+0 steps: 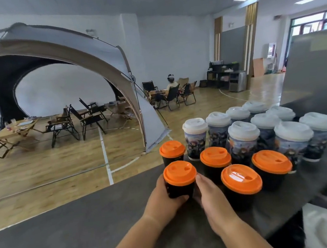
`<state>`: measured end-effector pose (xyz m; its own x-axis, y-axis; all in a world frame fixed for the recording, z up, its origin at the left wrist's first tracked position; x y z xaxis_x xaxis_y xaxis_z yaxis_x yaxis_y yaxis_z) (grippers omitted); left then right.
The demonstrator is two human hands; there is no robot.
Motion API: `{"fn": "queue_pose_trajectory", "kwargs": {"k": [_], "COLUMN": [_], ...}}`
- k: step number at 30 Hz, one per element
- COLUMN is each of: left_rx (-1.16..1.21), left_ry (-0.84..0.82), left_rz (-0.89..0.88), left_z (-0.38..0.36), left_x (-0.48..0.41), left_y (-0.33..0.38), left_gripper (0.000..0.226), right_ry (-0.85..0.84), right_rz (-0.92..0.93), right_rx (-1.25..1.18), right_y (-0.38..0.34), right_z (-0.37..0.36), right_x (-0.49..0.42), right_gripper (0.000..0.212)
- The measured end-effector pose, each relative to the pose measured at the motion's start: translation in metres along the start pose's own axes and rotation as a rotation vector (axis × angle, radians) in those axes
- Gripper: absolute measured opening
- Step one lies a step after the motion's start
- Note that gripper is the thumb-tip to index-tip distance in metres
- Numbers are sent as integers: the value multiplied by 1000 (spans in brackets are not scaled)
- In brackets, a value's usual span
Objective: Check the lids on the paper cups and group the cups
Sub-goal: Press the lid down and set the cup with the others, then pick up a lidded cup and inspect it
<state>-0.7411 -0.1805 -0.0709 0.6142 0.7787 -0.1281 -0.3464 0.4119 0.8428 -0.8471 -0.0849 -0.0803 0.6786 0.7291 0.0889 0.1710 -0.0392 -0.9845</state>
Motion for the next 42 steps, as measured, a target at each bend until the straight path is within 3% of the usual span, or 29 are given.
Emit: {"fn": "queue_pose_trajectory", "kwargs": {"k": [7,12,17,26,36,42], "left_rx": [-83,-68,-19,59,14,-52], "left_ry": [-46,-75,49,303,639,781], "left_rz": [32,115,132,141,180,195], "left_z": [-14,12,92,322,635,751], "left_x": [-16,0,44,191,426,513], "left_y": [9,-5,-35,-113,-226,-248], "left_gripper": [84,104,85,46,39,44], "right_ry": [48,199,87,-275,-649,-857], "right_rz": [-104,-108,-164,-149,-120,-48], "right_rx": [-22,-224,-323,-238,-59,58], "right_y": [1,5,9,13,57,63], "right_z": [17,15,-54,-279,-637,-790], "right_x": [3,33,67,160,343,425], "right_gripper": [53,43,29,21,17,12]}}
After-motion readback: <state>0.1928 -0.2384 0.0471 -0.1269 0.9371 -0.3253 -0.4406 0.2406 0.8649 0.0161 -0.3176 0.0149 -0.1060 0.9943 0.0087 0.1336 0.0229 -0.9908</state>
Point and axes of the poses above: each hand's wrist, its own x-axis away from the middle knuckle, its own z-axis out of the back of the hand, y = z × x, the point moved 4 cm from there along -x, towards the middle knuckle, and after that the axes turned 2 degrees about y, right-handed, at the moved point
